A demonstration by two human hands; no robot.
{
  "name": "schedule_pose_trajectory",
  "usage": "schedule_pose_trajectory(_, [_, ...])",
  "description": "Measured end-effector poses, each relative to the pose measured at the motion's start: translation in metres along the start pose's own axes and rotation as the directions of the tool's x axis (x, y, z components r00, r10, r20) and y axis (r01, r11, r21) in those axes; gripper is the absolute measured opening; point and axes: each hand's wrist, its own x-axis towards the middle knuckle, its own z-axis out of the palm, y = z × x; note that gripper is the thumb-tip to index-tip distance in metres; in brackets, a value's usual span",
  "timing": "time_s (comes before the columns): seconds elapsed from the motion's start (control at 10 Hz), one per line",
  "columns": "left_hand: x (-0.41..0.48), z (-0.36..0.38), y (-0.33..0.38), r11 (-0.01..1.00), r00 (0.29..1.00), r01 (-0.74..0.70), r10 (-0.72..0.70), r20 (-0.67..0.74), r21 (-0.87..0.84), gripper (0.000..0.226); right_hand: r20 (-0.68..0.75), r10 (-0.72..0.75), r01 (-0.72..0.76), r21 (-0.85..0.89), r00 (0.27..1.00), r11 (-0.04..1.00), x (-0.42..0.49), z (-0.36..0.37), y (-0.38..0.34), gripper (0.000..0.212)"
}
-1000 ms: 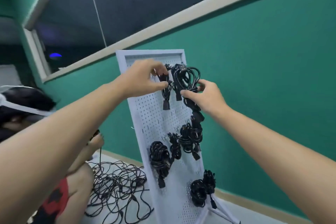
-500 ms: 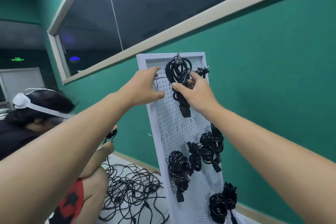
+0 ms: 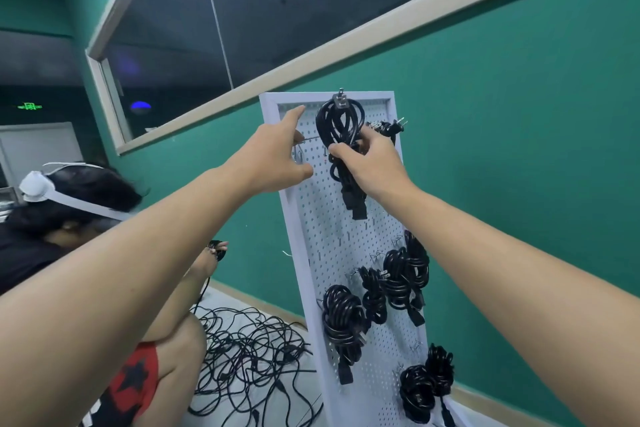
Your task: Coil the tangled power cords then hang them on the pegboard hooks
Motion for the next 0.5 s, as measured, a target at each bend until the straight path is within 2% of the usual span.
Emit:
schedule_pose_trajectory(0.1, [0.000, 0.000, -0.001, 1.000, 1.000, -0.003, 0.003, -0.002, 0.000, 0.096, 0.087, 0.078, -0.071, -0.083, 0.993, 0.994, 0.007, 0.007, -0.001, 0.037])
schedule_pose_trajectory(0.2, [-0.002, 0.000, 0.001, 1.000, 1.000, -0.015, 0.015, -0.020, 0.002, 0.094, 0.158, 0.104, -0.082, -0.139, 0.982, 0.987, 0.010, 0.017, 0.002, 0.047])
schedule_pose_trajectory(0.4, [-0.009, 0.005, 0.002, 0.999, 0.998, -0.032, 0.030, -0.053, -0.041, 0.090, 0.145, 0.076, -0.055, -0.142, 0.987, 0.988, -0.001, 0.022, 0.018, 0.077])
schedule_pose_trajectory(0.5, [-0.017, 0.004, 0.011, 0.993, 0.974, -0.091, 0.074, -0.215, -0.071, 0.080, 0.108, 0.042, -0.035, -0.060, 0.993, 0.998, -0.012, 0.015, 0.018, 0.066])
